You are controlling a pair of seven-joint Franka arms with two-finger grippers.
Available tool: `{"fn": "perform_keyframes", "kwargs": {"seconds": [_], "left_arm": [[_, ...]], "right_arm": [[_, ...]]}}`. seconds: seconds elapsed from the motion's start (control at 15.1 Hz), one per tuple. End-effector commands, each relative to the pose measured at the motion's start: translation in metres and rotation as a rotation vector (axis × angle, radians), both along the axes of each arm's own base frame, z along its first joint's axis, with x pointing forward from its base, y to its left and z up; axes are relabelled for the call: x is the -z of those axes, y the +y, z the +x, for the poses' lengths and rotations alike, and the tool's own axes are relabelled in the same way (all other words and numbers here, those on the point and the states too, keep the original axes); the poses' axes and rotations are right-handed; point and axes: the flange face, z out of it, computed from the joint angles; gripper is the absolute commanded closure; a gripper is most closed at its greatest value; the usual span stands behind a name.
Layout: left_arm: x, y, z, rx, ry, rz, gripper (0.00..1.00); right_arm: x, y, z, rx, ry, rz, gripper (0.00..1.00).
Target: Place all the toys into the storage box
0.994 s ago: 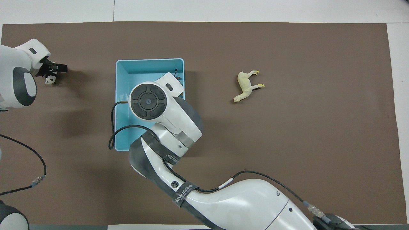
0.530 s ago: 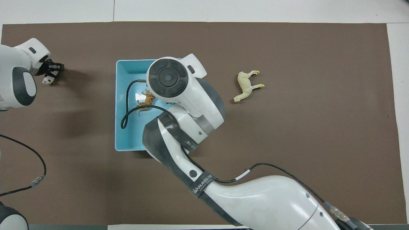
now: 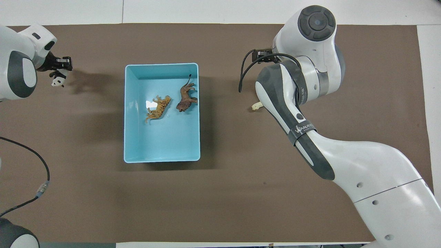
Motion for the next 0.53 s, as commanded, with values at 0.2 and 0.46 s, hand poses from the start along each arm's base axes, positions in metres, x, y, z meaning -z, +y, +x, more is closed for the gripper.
{"fn": "perform_keyframes", "kwargs": {"seconds": [0.2, 0.46], "left_arm": [[-0.114, -0.115, -0.032, -0.304, 0.067, -0.139, 0.73], [-0.108, -0.227, -0.083, -0.391, 0.147, -0.134, 0.72]], "right_arm": [[0.028, 0.005, -0.034, -0.224, 0.059, -0.041, 0.0], [0.036, 0.008, -0.044, -0.239, 0.074, -0.037, 0.0]]}}
